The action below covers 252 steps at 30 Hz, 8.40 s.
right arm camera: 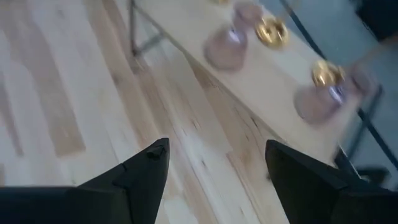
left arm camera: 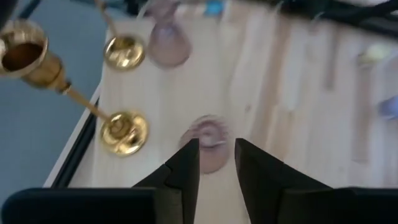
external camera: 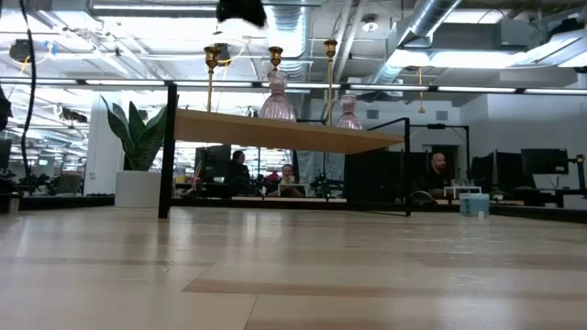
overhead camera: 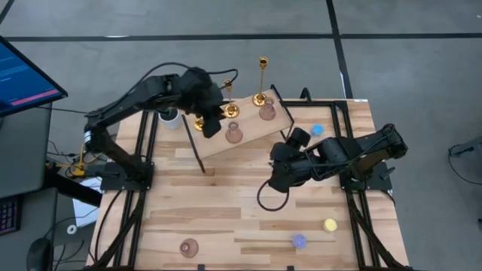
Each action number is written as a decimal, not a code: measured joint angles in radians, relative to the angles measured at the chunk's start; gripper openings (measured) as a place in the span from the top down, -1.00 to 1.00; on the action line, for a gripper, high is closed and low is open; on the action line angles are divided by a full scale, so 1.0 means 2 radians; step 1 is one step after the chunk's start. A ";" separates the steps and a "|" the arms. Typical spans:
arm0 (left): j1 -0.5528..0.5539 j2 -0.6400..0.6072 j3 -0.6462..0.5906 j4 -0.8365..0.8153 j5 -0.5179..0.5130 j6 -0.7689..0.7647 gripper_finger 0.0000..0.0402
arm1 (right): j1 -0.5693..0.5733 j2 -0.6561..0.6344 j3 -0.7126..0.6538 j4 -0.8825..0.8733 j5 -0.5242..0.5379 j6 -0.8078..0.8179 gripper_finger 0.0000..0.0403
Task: Pick & Place candle stick holders
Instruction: Put the top pink glass candle holder on the shelf, then put the pink glass candle holder on the shelf
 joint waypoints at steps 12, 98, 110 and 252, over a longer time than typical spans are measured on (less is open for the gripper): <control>-0.165 -0.122 0.000 0.068 -0.067 -0.030 0.97 | -0.030 0.072 -0.001 0.254 -0.046 -0.209 0.45; -0.395 -0.326 -0.202 0.252 -0.344 0.010 0.96 | -0.187 0.125 -0.264 0.756 -0.018 -0.221 1.00; -0.395 -0.325 -0.202 0.252 -0.344 0.010 0.96 | -0.188 0.119 -0.257 0.686 0.044 -0.223 1.00; -0.561 0.051 -0.431 0.275 0.061 -0.682 0.83 | 0.137 -0.111 -0.231 0.305 0.065 -0.013 1.00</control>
